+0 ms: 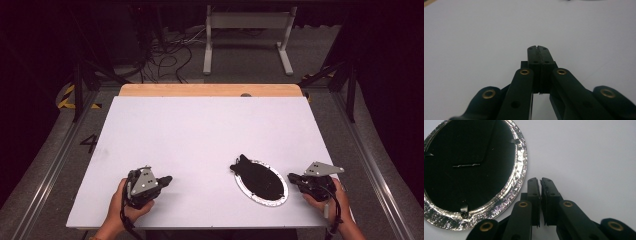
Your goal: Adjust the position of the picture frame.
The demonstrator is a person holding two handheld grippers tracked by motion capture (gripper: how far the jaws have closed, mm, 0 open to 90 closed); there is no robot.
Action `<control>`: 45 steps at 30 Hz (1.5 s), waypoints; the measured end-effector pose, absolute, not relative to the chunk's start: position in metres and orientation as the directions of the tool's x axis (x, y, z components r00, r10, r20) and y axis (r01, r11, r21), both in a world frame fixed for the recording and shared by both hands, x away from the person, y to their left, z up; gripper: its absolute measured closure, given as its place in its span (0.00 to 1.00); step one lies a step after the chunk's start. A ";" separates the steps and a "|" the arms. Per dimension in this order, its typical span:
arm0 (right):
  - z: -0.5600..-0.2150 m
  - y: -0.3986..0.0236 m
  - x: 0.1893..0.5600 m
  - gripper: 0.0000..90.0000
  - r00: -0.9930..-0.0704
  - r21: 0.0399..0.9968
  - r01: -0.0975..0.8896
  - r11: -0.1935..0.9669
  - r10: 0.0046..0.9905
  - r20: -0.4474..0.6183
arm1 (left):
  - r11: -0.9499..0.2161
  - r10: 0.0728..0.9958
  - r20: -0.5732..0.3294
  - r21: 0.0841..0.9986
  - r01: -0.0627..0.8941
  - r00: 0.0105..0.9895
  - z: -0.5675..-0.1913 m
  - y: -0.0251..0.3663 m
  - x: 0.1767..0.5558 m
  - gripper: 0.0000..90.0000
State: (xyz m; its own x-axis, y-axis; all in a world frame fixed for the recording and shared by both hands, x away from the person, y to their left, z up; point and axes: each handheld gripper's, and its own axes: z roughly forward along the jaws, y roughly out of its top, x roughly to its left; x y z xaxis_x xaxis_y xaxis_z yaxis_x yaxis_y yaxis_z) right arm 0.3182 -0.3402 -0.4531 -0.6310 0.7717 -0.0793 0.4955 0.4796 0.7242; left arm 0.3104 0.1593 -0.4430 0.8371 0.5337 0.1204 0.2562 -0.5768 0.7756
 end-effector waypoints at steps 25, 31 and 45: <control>-0.455 -0.321 0.314 1.00 -0.667 0.725 0.475 0.498 0.741 -0.072 | -0.667 0.354 0.082 0.721 0.189 0.932 -0.458 0.052 0.335 1.00; -0.456 -0.312 0.313 1.00 -0.679 0.725 0.466 0.507 0.730 -0.074 | -0.667 0.353 0.076 0.720 0.193 0.933 -0.464 0.045 0.336 1.00; -0.455 -0.310 0.313 1.00 -0.678 0.723 0.464 0.512 0.730 -0.082 | -0.651 0.415 0.135 0.735 0.190 0.900 -0.448 0.053 0.362 1.00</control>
